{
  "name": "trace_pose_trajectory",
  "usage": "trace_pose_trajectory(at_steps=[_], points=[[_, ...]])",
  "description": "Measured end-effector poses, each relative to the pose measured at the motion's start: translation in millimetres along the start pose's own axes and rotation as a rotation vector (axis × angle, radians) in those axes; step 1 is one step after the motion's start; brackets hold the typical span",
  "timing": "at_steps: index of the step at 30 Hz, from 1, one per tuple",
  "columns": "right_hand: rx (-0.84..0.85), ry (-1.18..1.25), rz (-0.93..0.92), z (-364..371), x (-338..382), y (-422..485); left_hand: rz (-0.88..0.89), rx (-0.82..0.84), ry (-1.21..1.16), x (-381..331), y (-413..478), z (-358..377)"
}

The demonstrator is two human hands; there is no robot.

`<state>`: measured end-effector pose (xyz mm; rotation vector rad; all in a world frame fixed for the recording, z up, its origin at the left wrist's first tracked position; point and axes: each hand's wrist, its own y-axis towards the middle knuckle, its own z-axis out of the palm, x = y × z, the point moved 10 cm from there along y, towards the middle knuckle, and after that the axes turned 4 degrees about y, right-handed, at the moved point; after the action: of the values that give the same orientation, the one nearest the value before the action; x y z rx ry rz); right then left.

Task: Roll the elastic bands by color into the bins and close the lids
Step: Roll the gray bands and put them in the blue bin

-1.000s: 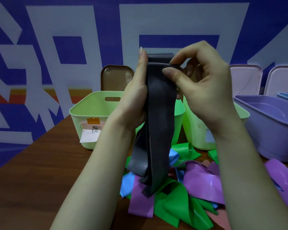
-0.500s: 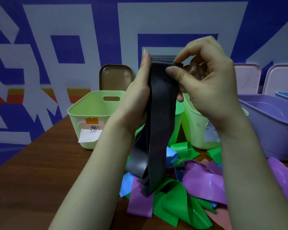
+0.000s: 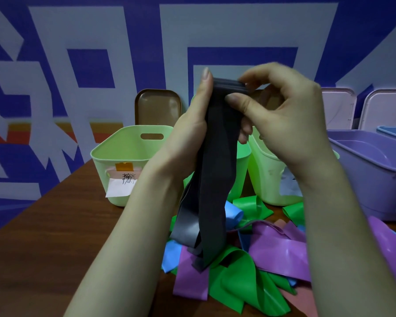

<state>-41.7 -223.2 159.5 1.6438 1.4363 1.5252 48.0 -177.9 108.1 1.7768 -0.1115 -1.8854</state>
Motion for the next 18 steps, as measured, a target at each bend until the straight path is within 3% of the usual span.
trace_pose_trajectory(at_steps=[6,10,14,18], points=[[0.123,0.068,0.018,11,-3,-4,0.015,-0.111,0.143,0,1,-11],[0.204,0.289,0.103,19,-10,-6,0.051,-0.133,0.194,-8,-1,-11],[0.034,0.335,0.081,4,-10,-2,0.022,-0.155,0.262,-4,2,-17],[-0.220,0.233,0.011,-24,-4,0,0.119,0.045,0.384,-5,5,-7]])
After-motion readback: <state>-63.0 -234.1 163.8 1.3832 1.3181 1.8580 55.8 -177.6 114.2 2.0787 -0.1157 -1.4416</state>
